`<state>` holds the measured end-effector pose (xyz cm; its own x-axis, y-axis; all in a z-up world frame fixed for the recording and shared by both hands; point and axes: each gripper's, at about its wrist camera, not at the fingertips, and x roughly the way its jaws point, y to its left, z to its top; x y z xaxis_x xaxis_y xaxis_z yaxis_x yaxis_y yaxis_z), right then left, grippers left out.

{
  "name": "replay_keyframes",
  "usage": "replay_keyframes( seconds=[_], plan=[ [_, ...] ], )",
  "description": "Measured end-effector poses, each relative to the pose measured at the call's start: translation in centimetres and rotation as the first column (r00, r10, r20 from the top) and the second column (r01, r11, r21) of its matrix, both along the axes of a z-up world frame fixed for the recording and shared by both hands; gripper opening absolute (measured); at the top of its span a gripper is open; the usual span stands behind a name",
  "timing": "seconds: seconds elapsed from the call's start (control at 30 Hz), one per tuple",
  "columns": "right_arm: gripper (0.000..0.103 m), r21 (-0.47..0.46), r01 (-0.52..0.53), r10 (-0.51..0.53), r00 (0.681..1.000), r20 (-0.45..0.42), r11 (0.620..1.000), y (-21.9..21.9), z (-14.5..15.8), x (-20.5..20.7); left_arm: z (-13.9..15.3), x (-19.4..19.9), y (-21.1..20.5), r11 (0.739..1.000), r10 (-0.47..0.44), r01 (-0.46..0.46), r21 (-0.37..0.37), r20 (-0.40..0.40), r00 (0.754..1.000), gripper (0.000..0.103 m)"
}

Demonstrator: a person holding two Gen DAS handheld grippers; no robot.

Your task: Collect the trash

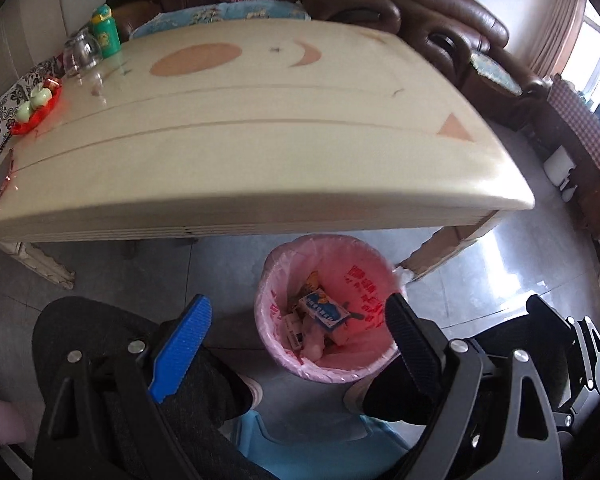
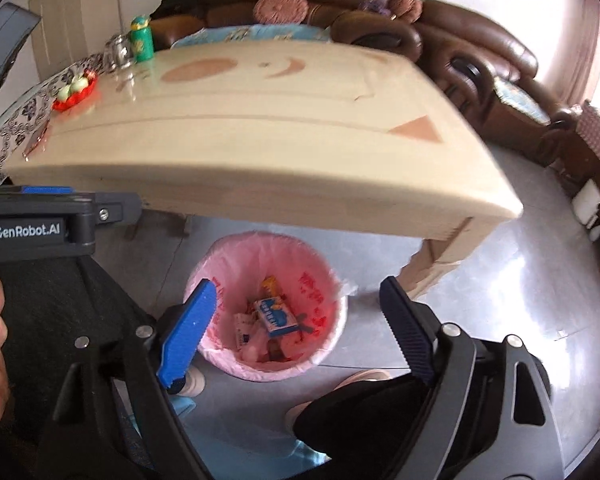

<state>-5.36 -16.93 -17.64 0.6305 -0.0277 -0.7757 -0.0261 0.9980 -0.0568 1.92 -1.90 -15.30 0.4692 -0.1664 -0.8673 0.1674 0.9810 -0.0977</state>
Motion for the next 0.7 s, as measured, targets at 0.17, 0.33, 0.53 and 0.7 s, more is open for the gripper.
replay_keyframes(
  seconds=[0.17,0.33,0.53,0.7],
  plan=[
    [0.083,0.028,0.028,-0.030,0.996,0.088,0.999,-1.0,3.8,-1.9,4.3,-2.4,0.3,0.999,0.032,-0.035,0.020,0.127,0.991,0.089],
    [0.090,-0.011,0.064,-0.060,0.972,0.227,0.998,-1.5,8.8,-3.3,8.7,-4.3,0.0,0.993,0.057,-0.082,0.083,0.271,0.961,0.094],
    [0.092,0.002,0.125,-0.120,0.939,0.323,0.992,-2.8,13.2,-4.0,12.9,-5.1,-0.2,0.991,0.063,-0.102,0.092,0.356,0.932,0.096],
    [0.093,0.020,0.148,-0.144,0.910,0.388,0.989,-3.6,15.8,-4.8,15.5,-5.7,-0.4,0.990,0.077,-0.118,0.078,0.400,0.913,0.096]
  ],
)
